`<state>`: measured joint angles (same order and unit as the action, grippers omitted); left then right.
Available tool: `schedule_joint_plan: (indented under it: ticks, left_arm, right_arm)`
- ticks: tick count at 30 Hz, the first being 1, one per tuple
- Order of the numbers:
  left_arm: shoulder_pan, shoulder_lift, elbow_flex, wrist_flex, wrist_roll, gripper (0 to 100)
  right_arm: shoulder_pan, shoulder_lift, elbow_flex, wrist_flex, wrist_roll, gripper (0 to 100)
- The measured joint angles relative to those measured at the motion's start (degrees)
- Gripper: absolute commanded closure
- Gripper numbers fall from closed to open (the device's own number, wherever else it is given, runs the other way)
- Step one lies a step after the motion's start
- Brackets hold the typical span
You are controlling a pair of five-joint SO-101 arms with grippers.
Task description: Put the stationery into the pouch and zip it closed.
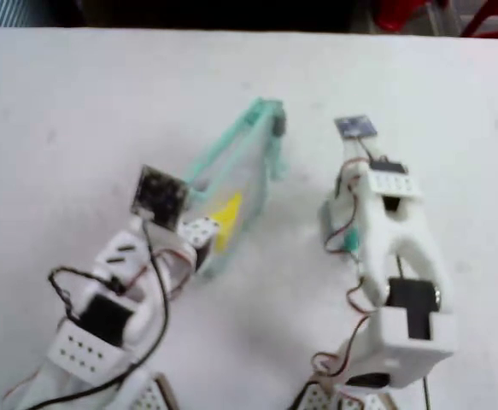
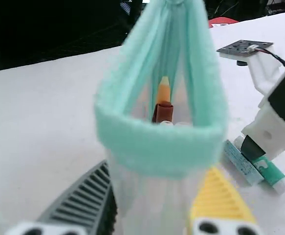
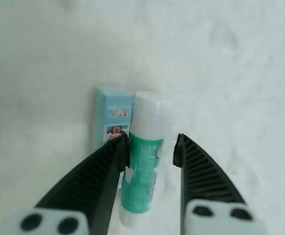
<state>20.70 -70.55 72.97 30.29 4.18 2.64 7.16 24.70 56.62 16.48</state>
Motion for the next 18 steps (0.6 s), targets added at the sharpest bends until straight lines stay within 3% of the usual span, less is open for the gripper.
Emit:
schedule_joint_plan:
  ticks: [5, 9, 18]
  left_arm:
    - [-0.35, 0.00, 2.20, -3.16, 0.00, 80]
    - [-0.35, 0.00, 2.20, -3.69, 0.00, 80]
    - [-0.35, 0.00, 2.20, -3.69, 0.00, 80]
  right_arm:
    - [0.00, 4.48, -1.85, -0.53, -0.09, 85.8]
    - [0.09, 4.84, -1.85, -1.41, -0.09, 98.3]
    - [3.69, 5.01, -2.20, -2.37, 0.00, 98.1]
